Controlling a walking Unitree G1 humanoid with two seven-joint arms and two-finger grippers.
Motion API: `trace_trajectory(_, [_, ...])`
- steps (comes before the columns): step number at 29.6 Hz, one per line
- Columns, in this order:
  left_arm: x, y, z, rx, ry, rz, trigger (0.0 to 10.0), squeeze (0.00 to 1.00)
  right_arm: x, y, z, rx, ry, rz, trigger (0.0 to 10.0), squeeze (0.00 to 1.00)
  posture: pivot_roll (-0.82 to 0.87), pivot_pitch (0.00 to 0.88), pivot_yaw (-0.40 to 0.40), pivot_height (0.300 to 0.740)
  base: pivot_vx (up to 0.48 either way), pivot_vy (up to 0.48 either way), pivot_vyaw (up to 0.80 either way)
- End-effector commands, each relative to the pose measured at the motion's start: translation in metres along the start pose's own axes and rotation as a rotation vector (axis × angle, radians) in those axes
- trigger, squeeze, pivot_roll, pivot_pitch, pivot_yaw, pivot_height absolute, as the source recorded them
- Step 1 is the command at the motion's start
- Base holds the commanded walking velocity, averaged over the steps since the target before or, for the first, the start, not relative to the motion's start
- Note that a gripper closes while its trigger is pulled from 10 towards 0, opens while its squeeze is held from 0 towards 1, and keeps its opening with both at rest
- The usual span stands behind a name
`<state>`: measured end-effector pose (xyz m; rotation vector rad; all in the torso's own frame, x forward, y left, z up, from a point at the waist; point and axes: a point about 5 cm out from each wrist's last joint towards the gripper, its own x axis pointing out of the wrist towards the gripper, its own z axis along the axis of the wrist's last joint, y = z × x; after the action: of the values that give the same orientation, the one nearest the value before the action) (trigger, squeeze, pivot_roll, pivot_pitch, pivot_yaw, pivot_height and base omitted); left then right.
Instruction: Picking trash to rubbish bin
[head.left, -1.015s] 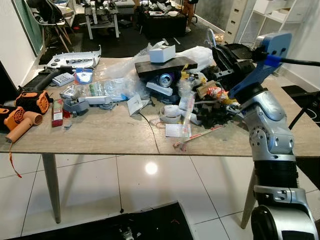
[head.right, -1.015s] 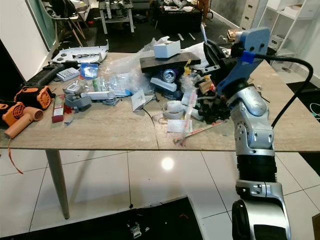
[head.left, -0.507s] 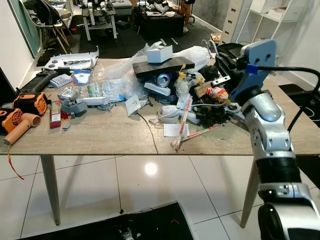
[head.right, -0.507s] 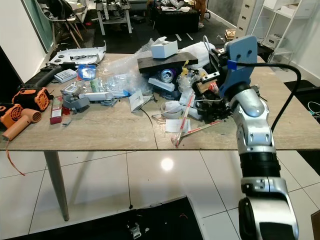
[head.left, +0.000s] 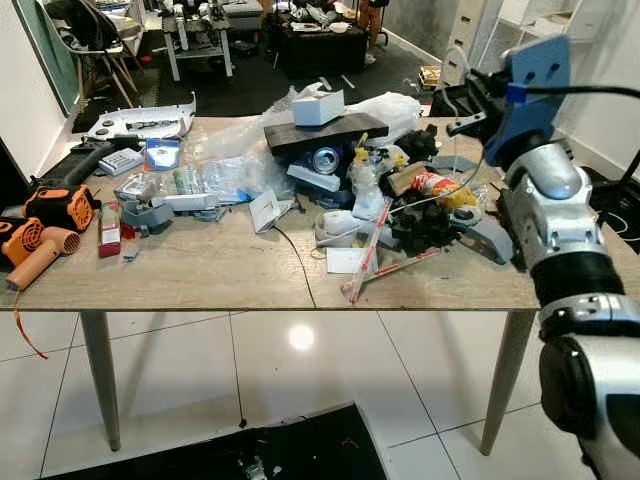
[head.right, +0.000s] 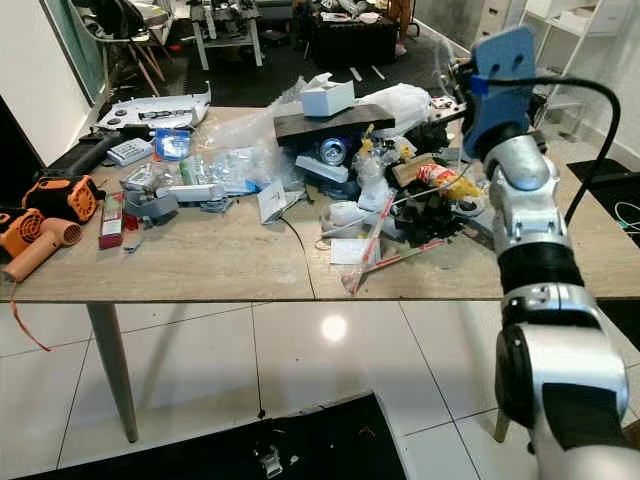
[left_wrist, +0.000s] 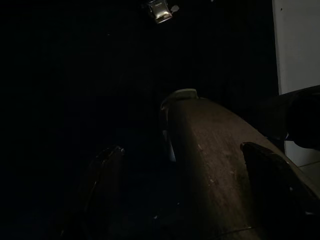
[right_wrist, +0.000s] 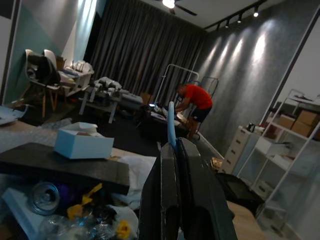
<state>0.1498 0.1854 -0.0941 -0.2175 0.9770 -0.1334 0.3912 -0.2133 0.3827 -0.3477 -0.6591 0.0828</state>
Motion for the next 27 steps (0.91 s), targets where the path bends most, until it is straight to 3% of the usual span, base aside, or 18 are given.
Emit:
trace_trajectory(1, [-0.009,0.0,-0.038,-0.027,0.133,0.001,10.0,0.0,0.003,-0.002,0.003,-0.012,-0.012,-0.011,0.0,0.0,-0.11,0.194,0.037,0.74,0.0,0.0,0.0])
trace_trajectory(10, [-0.01,0.003,-0.038,-0.025,0.132,0.008,10.0,0.0,0.011,-0.002,0.011,0.014,-0.047,-0.01,0.0,0.0,-0.1,0.198,0.041,0.74,0.0,0.0,0.0])
trace_trajectory(18, [-0.01,0.003,-0.037,-0.024,0.126,0.004,10.0,0.0,0.026,-0.011,0.042,0.032,-0.136,-0.031,0.0,0.0,-0.1,0.202,0.037,0.74,0.0,0.0,0.0])
trace_trajectory(27, [-0.01,0.003,-0.039,-0.03,0.127,0.008,10.0,0.0,0.037,-0.014,0.068,-0.018,-0.185,-0.035,0.0,0.0,-0.09,0.206,0.028,0.74,0.0,0.0,0.0])
